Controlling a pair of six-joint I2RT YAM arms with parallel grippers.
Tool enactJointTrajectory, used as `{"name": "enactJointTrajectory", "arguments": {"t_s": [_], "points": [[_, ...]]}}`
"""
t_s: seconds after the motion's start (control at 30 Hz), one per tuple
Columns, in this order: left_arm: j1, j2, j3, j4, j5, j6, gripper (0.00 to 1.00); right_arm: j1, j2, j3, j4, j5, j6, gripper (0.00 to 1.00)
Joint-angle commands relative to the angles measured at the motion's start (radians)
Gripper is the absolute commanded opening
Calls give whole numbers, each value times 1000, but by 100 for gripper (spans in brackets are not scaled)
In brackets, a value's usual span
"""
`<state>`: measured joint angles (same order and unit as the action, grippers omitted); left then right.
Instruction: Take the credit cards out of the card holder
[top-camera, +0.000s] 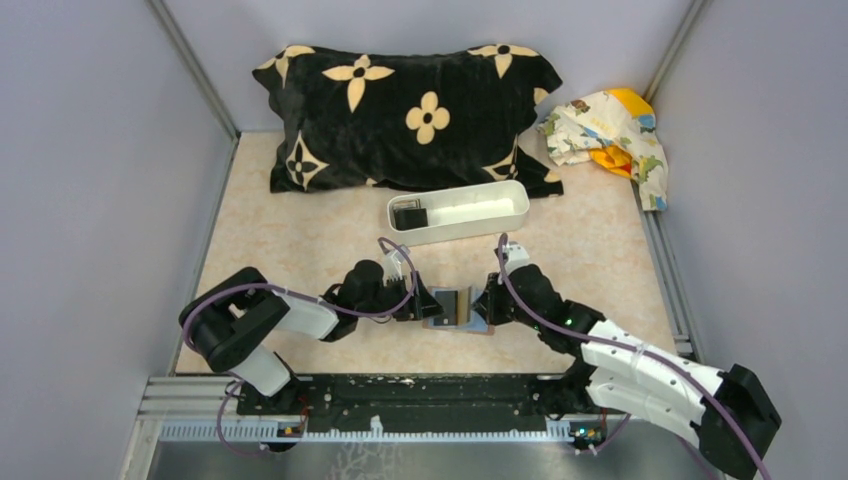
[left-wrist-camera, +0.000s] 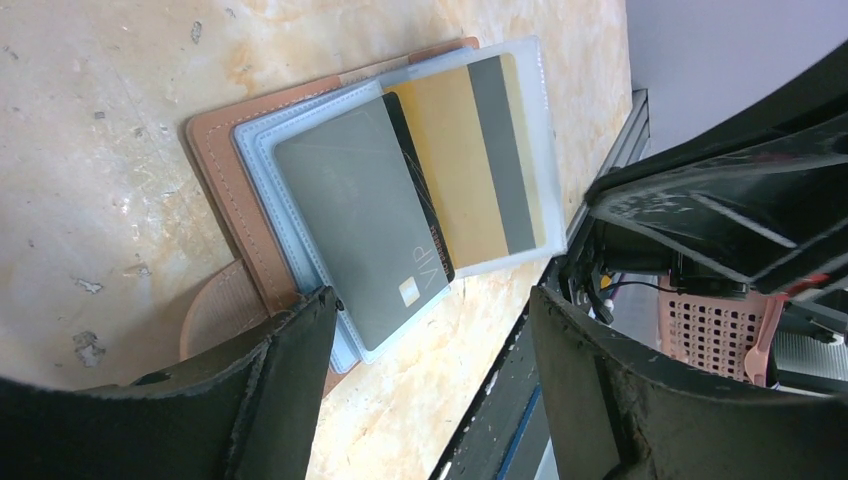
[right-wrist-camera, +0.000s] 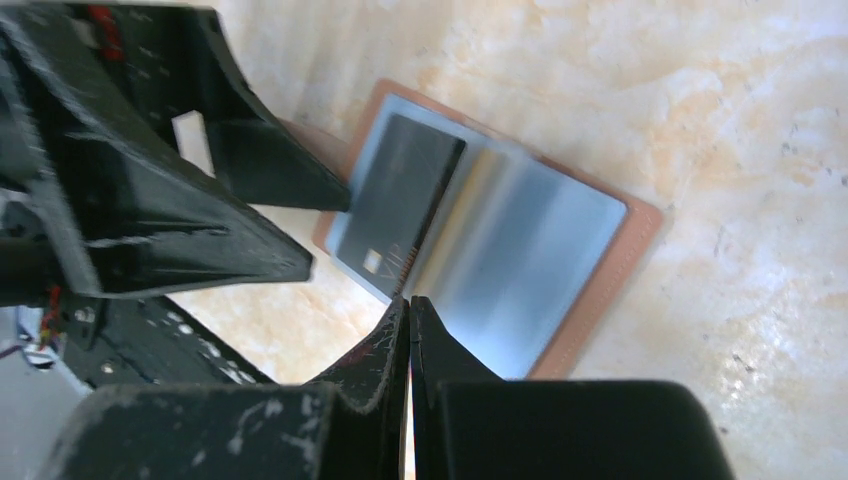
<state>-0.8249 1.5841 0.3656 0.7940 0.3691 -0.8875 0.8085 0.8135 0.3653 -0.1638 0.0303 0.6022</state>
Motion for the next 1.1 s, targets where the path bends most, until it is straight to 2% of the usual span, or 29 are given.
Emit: {"name": "enactJointTrajectory", "arguments": {"t_s": [0.0, 0.13, 0.3, 0.33, 0.47, 0.53, 0.7, 1.0, 1.07], "points": [[-5, 16, -6, 34, 15, 1, 76, -3, -44, 103, 32, -21, -10, 0], [-4, 9, -14, 34, 10, 1, 76, -3, -46, 145, 25, -45, -14, 0], [-5, 1, -18, 38, 11, 0, 76, -3, 46, 131, 92, -75, -11, 0], [-5, -2, -17, 37, 12, 0, 76, -3, 64, 117, 112, -79, -2, 2], [-5, -15, -19, 24, 10, 4, 76, -10, 132, 42, 237, -109, 24, 23], [-5, -19, -19, 16, 9, 8, 76, -25, 152, -2, 304, -135, 41, 28], [-5, -11, -16, 18, 10, 5, 76, -77, 212, -84, 424, -199, 55, 27], [-5, -11, -11, 26, 7, 4, 76, -83, 377, -122, 636, -292, 84, 27], [-5, -15, -10, 17, 5, 7, 76, -84, 394, -128, 671, -296, 86, 30]]}}
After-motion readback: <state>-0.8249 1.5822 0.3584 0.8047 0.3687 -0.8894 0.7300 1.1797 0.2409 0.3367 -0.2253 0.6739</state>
